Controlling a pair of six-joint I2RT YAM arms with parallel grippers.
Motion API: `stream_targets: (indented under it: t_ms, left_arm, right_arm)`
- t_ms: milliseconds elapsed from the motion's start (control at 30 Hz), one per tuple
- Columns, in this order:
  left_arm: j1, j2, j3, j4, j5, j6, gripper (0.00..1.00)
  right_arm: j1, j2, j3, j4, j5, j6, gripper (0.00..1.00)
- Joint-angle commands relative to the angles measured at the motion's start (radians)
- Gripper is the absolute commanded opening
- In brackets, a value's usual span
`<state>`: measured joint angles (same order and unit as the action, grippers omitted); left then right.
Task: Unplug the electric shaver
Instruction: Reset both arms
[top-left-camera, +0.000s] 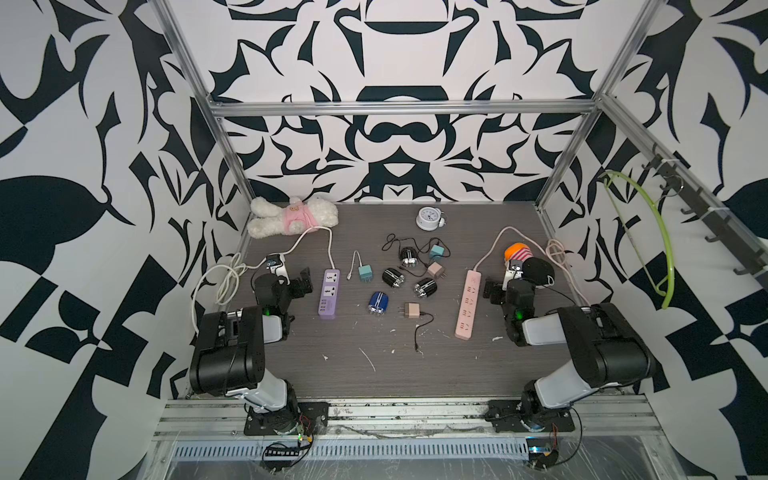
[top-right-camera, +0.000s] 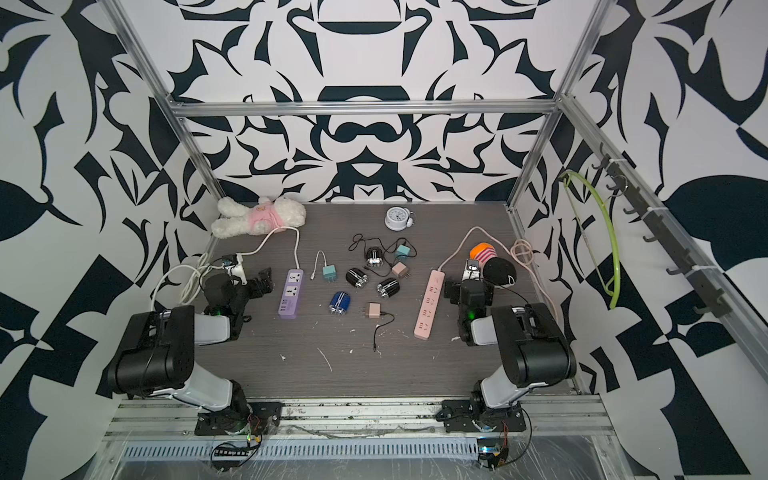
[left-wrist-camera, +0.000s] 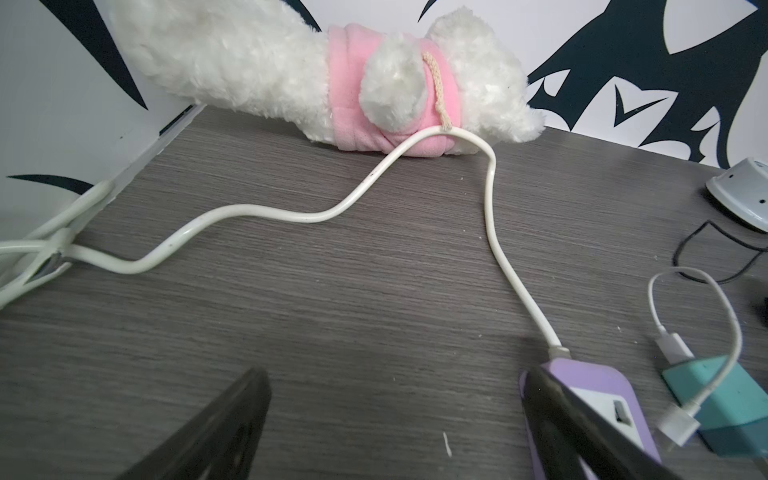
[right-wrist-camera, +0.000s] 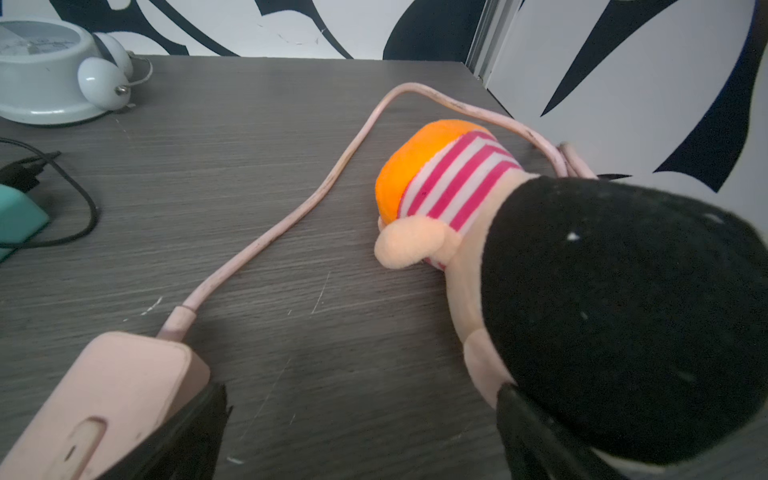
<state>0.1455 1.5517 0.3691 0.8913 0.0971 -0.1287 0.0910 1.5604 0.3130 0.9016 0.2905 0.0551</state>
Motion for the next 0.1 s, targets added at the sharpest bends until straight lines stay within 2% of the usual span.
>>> stream_targets:
  t_ms: [0, 67]
  left_arm:
    - [0.000, -0.004, 0.015, -0.006, 0.001, 0.014, 0.99]
    - [0.000, -0.004, 0.015, -0.007, 0.001, 0.014, 0.99]
  right_arm:
    - [0.036, 0.000, 0.035, 0.035, 0.049, -0.042, 1.00]
    - [0.035, -0.008, 0.033, 0.025, 0.048, -0.040, 1.00]
